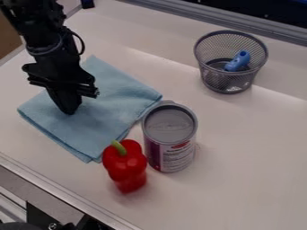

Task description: Move the towel to the bottom of the table

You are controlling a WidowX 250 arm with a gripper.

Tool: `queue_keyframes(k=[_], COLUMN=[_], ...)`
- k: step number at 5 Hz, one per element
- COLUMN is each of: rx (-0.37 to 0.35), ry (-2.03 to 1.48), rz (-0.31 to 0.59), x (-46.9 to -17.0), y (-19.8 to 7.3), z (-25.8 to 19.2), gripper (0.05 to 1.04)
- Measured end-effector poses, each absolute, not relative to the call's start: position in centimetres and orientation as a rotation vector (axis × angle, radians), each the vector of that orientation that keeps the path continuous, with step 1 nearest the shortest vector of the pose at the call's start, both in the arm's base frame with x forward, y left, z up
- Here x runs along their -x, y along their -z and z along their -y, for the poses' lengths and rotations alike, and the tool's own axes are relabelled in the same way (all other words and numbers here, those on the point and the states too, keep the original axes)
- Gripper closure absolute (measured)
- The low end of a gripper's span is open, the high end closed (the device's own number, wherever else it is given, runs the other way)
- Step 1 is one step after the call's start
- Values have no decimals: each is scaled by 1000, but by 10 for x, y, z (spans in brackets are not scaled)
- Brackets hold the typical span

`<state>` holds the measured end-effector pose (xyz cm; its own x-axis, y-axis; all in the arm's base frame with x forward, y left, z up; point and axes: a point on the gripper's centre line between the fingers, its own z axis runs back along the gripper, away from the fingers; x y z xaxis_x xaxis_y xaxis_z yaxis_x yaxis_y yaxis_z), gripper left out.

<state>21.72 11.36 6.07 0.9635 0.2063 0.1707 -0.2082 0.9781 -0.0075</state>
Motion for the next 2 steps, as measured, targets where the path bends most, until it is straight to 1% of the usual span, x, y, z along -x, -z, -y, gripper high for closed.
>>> queue_keyframes(k=[1, 2], rx=[24, 19], ry=[-210, -237], rz=[221, 218], x=[-224, -229], y=[-63, -69], z=[-110, -110], gripper=[887, 660])
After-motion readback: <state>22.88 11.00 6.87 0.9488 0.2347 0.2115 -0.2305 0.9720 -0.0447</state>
